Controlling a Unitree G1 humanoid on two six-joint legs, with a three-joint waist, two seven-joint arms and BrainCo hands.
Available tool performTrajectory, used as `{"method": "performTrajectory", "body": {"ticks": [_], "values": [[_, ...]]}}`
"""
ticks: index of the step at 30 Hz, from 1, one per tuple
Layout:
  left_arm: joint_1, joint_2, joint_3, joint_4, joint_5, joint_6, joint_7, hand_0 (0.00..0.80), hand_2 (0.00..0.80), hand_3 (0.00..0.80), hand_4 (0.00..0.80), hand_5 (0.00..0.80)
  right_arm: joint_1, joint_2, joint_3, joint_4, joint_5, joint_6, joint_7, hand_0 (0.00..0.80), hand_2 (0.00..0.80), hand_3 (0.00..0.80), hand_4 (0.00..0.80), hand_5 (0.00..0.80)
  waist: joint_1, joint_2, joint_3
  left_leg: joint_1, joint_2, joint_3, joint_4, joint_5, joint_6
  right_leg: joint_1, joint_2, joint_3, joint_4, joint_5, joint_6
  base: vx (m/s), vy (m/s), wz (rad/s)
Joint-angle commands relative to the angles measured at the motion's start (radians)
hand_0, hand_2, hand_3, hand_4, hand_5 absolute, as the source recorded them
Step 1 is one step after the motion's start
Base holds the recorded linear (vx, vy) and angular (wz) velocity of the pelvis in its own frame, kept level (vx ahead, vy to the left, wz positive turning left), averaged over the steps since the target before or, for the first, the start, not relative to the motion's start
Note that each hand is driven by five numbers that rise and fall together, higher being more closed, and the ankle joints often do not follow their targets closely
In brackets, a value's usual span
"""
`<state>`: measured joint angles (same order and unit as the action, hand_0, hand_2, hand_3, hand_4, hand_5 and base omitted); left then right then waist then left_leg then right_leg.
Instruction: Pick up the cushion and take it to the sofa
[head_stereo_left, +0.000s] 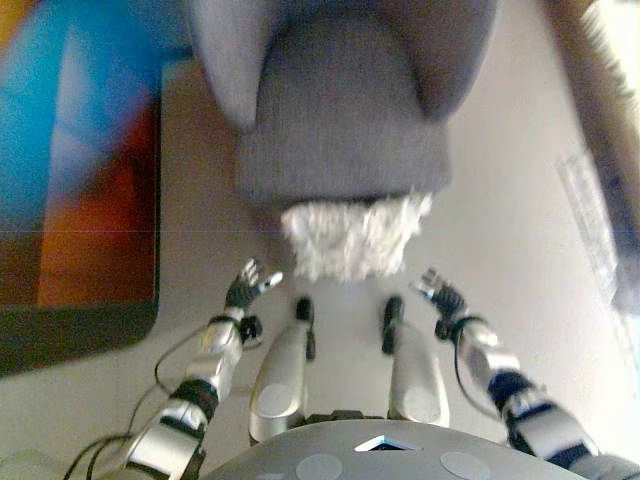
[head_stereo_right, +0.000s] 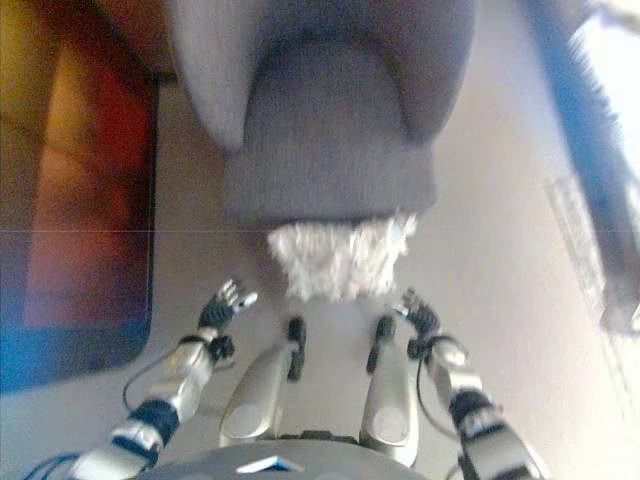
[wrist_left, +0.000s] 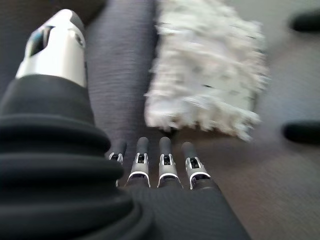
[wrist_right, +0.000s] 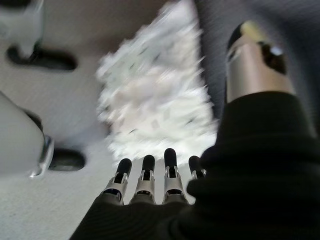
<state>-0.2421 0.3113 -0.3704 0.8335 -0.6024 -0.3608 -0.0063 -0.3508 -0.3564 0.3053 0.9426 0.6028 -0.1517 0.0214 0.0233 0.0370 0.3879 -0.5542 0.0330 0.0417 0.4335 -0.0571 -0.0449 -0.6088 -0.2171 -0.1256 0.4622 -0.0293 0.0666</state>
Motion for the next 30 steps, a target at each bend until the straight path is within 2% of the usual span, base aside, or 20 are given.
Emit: {"method": "performTrajectory", "body": {"ticks": [1,3,8,14,18,24,30], "values": [[-0.055,0.020,0.003,-0.104,0.035,-0.049,0.068,0.000,0.000,0.000,0.000,0.000,-0.058,-0.016,0.001,-0.103,0.039,-0.017,-0.073,0.000,0.000,0.000,0.000,0.000,0.030,-0.002,0.059,-0.082,0.016,0.019,0.078,-0.008,0.018,-0.030,-0.046,-0.023,0.098,-0.005,0.012,-0.109,0.012,-0.06],[-0.084,0.030,-0.002,-0.117,0.039,-0.041,0.089,0.000,0.000,0.000,0.000,0.000,-0.101,-0.029,0.004,-0.117,0.023,0.003,-0.087,0.000,0.000,0.000,0.000,0.000,0.029,0.003,0.075,-0.139,0.017,0.021,0.124,-0.022,0.020,-0.082,-0.053,-0.018,0.131,-0.011,0.010,-0.092,0.027,-0.18],[-0.204,0.033,-0.013,-0.110,0.055,-0.039,0.164,0.000,0.000,0.000,0.000,0.000,-0.223,-0.071,0.012,-0.122,0.005,0.017,-0.090,0.000,0.000,0.000,0.000,0.000,0.013,0.024,0.112,-0.329,0.021,0.014,0.263,-0.051,0.030,-0.267,-0.040,0.038,0.266,-0.040,-0.003,-0.087,0.013,0.07],[-0.302,0.053,-0.026,-0.105,0.073,-0.027,0.185,0.000,0.000,0.000,0.000,0.000,-0.336,-0.123,0.018,-0.088,0.050,0.017,-0.091,0.000,0.000,0.000,0.000,0.000,-0.002,0.035,0.128,-0.549,0.023,0.001,0.470,-0.105,0.049,-0.478,-0.010,0.091,0.459,-0.079,-0.030,-0.036,-0.002,0.06],[-0.375,0.096,-0.026,-0.086,0.042,-0.003,0.168,0.000,0.000,0.000,0.000,0.000,-0.392,-0.158,0.013,-0.074,0.084,0.032,-0.096,0.000,0.000,0.000,0.000,0.000,-0.017,0.043,0.131,-0.658,0.027,0.005,0.609,-0.154,0.061,-0.593,-0.001,0.120,0.578,-0.116,-0.049,0.006,0.001,-0.03],[-0.493,0.159,-0.029,-0.021,-0.024,0.071,0.142,0.000,0.000,0.000,0.000,0.000,-0.506,-0.200,0.017,0.016,0.125,0.070,-0.107,0.000,0.000,0.000,0.000,0.000,-0.029,0.052,0.131,-0.788,0.037,0.016,0.781,-0.216,0.068,-0.720,-0.007,0.144,0.700,-0.160,-0.063,0.040,0.013,-0.02],[-0.610,0.201,-0.055,0.077,-0.069,0.168,0.102,0.000,0.000,0.000,0.000,0.000,-0.625,-0.235,0.045,0.112,0.159,0.092,-0.106,0.000,0.000,0.000,0.000,0.000,-0.039,0.054,0.132,-0.877,0.047,0.017,0.889,-0.242,0.063,-0.805,-0.005,0.163,0.793,-0.189,-0.072,0.054,-0.007,0.00]]}}
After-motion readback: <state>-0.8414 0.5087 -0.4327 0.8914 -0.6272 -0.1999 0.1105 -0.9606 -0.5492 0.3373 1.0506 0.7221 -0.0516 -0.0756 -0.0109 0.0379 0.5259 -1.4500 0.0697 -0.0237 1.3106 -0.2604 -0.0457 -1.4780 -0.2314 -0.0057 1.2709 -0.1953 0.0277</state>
